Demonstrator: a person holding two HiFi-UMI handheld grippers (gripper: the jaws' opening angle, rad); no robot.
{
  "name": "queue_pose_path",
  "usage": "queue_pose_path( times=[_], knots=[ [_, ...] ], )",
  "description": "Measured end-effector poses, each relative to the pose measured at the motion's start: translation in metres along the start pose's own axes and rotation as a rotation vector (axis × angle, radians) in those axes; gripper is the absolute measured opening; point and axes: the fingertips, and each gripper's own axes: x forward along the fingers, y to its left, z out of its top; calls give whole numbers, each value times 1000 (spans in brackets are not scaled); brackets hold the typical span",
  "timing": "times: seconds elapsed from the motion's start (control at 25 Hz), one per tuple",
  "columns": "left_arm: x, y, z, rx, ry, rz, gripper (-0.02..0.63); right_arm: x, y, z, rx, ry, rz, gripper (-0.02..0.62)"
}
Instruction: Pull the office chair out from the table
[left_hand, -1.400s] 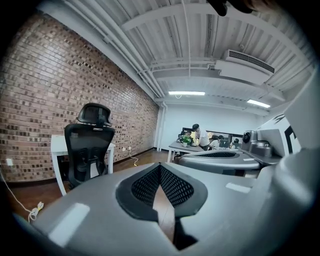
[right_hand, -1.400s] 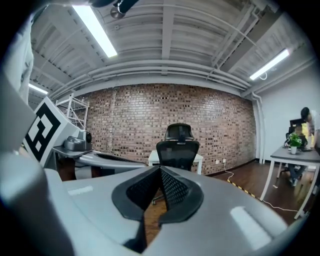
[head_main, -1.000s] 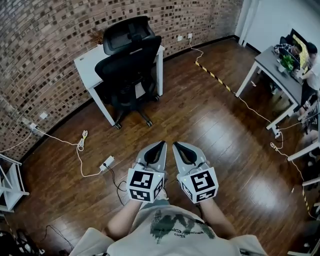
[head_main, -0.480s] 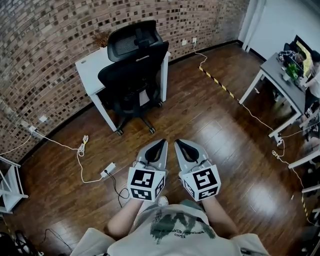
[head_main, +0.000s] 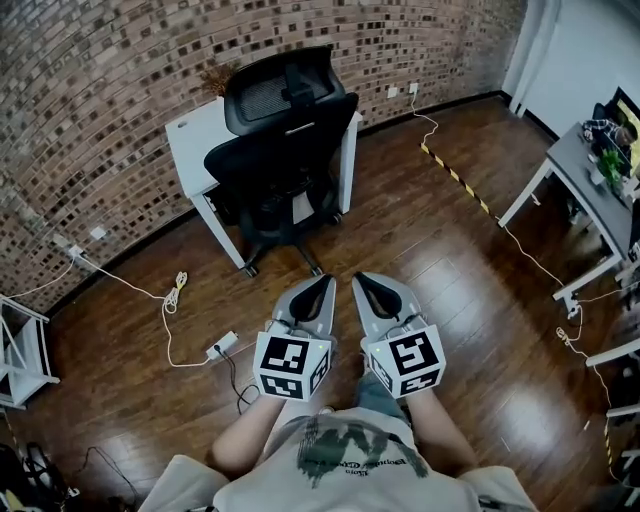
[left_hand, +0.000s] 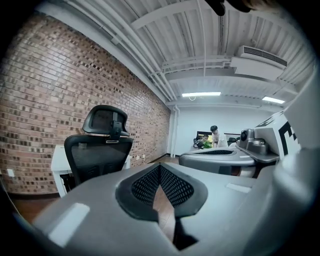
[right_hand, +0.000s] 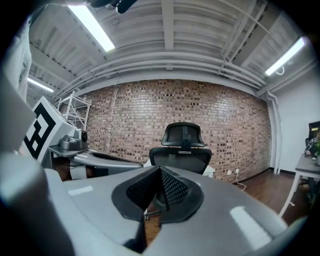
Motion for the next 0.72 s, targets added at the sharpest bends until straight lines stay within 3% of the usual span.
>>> queue_pose_path(
  times=[0.72],
  knots=[
    [147,51,37,-35,-32,237,13,115,-122,20,-43,-27,242,0]
  ],
)
